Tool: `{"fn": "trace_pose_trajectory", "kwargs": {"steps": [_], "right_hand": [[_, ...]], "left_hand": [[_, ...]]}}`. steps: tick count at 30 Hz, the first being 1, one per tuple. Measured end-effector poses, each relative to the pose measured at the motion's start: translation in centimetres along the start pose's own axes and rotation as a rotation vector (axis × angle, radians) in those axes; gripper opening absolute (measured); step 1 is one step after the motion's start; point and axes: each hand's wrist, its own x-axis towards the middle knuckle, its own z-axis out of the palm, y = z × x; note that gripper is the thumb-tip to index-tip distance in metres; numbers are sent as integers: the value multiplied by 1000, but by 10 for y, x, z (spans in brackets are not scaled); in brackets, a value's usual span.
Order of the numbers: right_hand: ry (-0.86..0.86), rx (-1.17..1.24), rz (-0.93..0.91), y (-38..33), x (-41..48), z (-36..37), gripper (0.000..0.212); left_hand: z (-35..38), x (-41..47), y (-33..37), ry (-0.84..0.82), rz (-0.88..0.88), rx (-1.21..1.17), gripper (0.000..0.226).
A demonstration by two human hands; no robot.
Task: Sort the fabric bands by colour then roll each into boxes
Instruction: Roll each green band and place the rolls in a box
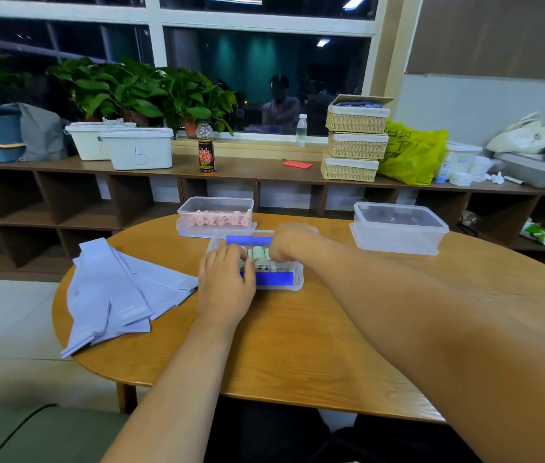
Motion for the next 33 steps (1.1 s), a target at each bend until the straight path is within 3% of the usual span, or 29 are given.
{"fn": "trace_pose_trajectory", "kwargs": {"steps": [11,16,22,27,31,33], "right_hand": [[26,82,4,8,-3,2,15],[197,45,-13,11,-9,-4,15],[321,352,42,46,-2,-1,14],[237,653,27,76,-5,23,14],[-146,1178,207,77,-14,48,44],[-174,1249,223,77,-15,54,57]], "left_hand": [[0,-1,1,9,1,6,7],[-1,-1,0,16,12,0,6],[-1,-1,-1,-4,-13,-26,12],[-6,-2,1,49,-109,-82,26],[-14,-5,1,145,-395,-340,46],[-17,-5,8,123,-547,-485,54]]}}
